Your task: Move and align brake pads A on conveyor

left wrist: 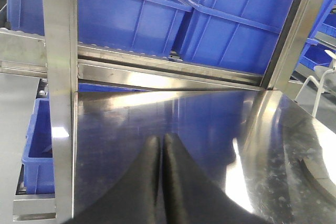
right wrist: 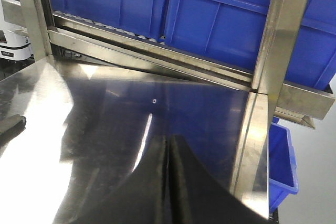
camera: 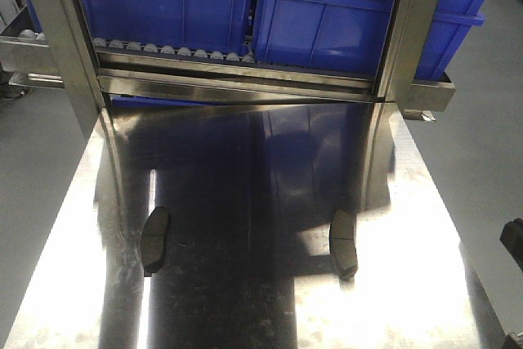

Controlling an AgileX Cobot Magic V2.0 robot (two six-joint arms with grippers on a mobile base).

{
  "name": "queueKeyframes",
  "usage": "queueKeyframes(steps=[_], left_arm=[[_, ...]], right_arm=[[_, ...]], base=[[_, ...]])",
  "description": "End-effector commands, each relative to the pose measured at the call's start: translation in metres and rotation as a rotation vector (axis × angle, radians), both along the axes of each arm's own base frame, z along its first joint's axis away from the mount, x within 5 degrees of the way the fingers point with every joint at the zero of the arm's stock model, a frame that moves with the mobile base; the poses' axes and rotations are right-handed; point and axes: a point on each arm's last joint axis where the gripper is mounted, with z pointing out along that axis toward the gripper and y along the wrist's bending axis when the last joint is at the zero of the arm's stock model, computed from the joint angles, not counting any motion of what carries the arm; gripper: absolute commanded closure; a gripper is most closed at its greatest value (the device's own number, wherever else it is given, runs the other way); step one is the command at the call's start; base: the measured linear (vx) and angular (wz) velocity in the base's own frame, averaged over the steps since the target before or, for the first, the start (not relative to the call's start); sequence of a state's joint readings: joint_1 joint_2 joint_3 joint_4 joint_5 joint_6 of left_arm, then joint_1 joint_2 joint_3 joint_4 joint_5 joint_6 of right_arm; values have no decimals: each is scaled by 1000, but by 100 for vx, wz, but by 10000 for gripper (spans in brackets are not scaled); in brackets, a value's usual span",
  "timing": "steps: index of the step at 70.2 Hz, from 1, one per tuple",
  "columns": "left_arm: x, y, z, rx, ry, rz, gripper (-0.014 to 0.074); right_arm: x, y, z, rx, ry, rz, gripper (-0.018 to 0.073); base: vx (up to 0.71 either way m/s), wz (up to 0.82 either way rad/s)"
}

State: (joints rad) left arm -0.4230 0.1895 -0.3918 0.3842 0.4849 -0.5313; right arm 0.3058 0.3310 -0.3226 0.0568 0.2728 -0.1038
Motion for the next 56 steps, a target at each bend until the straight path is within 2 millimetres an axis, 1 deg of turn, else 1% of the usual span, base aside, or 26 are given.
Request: queueKeyframes(steps=[1, 6, 10, 13, 15, 27, 34, 43, 50, 56], left_arm=[[1, -3, 15, -18, -88, -34, 598], [1, -3, 15, -20, -94, -36, 571], [1, -3, 15, -20, -94, -36, 518], [1, -3, 15, -20, -94, -36, 454], [1, -3, 15, -20, -94, -36, 408], [1, -3, 15, -19, -93, -35, 3], [1, -3, 15, -20, -94, -36, -140], [0, -4, 17, -24, -107, -41, -124], [0, -6, 19, -66, -112, -58, -95], [9, -10, 16, -72, -57, -63, -72]], right_arm=[[2, 0, 15, 20, -90, -8, 566], [2, 0, 15, 20, -90, -8, 566], [2, 0, 15, 20, -90, -8, 566], [2, 0, 15, 20, -90, -8, 566], [2, 0, 15, 20, -90, -8, 566], [2, 0, 15, 20, -90, -8, 566], [2, 0, 15, 20, -90, -8, 566], [2, 0, 15, 20, -90, -8, 566], [2, 0, 15, 20, -90, -8, 566], [2, 0, 15, 20, -90, -8, 566]], base=[[0, 0], [0, 0], [0, 0], [0, 0], [0, 0], [0, 0], [0, 0], [0, 0], [0, 0], [0, 0]])
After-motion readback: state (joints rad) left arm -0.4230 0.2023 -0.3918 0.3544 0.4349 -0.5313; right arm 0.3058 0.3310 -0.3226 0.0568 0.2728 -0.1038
